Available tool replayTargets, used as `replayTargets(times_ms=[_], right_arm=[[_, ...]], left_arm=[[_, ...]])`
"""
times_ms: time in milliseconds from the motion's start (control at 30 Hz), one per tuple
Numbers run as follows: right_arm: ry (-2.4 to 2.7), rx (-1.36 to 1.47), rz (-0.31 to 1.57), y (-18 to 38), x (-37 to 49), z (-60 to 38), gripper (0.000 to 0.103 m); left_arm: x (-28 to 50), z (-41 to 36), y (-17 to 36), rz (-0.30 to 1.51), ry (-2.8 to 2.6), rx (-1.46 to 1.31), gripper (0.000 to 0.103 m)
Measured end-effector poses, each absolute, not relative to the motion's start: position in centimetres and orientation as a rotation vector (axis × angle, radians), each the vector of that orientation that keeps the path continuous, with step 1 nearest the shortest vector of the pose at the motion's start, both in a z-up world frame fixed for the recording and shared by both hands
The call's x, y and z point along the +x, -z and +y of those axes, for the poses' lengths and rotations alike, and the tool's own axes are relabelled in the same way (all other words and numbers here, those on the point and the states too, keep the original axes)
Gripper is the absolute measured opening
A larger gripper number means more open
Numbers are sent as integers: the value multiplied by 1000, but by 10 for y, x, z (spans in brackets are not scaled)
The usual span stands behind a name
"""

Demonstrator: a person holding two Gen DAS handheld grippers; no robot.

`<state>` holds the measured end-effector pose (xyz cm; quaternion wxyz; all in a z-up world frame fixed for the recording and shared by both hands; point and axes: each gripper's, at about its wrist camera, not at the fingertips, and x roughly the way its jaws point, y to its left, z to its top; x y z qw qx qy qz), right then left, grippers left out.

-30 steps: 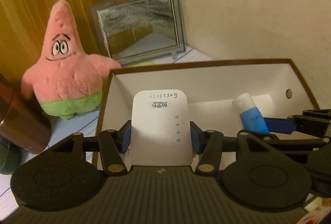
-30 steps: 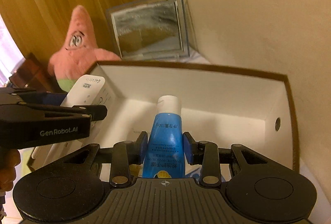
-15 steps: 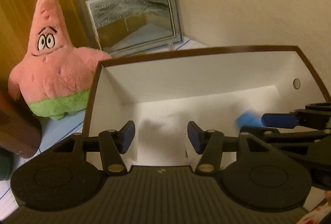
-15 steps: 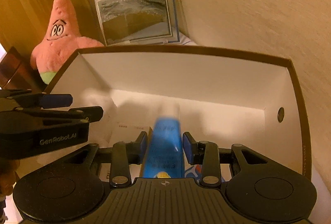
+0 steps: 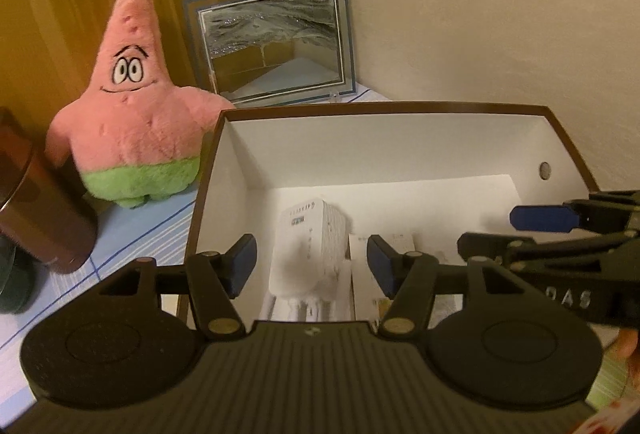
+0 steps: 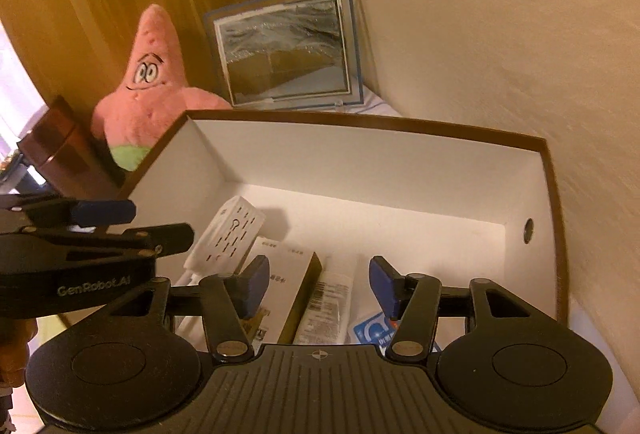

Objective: Organize rigid objects
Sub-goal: 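Lower both items into the brown box and open both tools, then lift both tools out of the brown box back over the table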

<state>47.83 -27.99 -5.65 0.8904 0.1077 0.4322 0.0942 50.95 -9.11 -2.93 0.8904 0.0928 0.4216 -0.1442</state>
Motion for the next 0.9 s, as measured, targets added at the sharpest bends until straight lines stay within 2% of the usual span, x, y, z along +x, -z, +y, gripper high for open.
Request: replayTargets(times_ms=[900], right_arm=[[-321, 221, 828, 11, 353, -300, 54]], left_arm=[[338, -55, -24, 820, 188, -16, 57]])
